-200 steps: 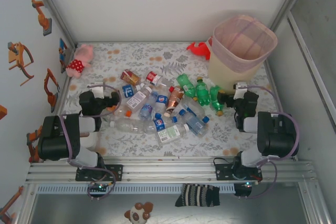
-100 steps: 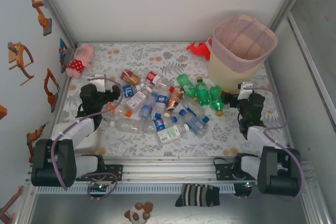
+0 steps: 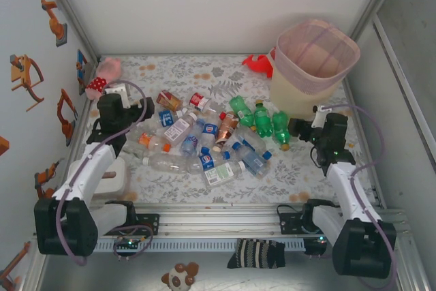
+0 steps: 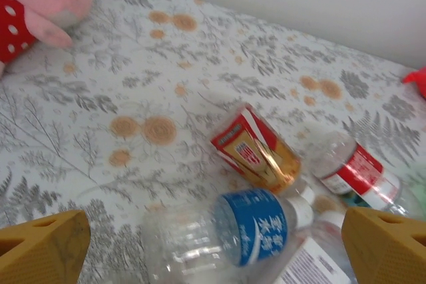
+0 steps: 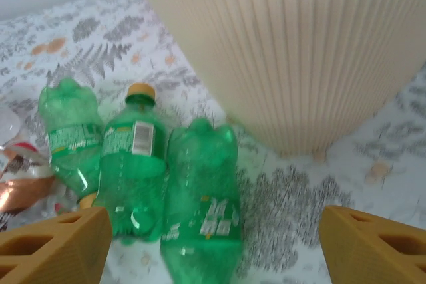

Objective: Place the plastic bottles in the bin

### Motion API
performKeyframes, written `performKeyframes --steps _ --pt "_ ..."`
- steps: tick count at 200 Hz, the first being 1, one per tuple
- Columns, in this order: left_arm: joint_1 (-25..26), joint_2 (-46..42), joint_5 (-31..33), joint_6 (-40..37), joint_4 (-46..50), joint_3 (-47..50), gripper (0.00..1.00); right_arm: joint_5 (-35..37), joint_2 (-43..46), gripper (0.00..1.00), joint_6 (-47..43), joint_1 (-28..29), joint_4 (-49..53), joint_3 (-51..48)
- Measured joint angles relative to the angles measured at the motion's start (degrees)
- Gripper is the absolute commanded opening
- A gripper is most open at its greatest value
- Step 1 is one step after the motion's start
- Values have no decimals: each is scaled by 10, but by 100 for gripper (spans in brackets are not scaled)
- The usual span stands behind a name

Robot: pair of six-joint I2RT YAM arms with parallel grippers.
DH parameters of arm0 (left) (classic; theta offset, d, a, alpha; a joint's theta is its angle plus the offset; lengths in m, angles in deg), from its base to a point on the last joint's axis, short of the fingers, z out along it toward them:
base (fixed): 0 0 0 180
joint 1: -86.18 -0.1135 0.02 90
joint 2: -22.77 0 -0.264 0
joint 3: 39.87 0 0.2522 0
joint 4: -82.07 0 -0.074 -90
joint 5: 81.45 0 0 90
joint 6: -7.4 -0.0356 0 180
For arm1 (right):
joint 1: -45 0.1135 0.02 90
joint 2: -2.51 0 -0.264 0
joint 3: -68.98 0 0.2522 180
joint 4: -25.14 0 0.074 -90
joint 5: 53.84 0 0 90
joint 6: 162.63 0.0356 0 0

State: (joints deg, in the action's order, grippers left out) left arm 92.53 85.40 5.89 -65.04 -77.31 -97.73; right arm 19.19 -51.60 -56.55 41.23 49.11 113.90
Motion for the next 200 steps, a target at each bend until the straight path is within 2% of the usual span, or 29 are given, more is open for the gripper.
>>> performKeyframes --steps 36,69,102,134,200 --pt "-12 3 -72 6 115 -68 97 0 -32 67 44 19 81 22" --pt "-20 3 -119 -15 179 -111 97 -23 -94 60 52 42 117 46" --pt "-28 3 -145 -59 185 -110 97 -29 -149 56 53 64 121 50" --pt "-52 0 -162 -68 180 -97 97 -29 -183 52 59 71 118 50" --pt "-107 -63 -151 -78 173 -78 97 -19 -235 47 80 80 87 50"
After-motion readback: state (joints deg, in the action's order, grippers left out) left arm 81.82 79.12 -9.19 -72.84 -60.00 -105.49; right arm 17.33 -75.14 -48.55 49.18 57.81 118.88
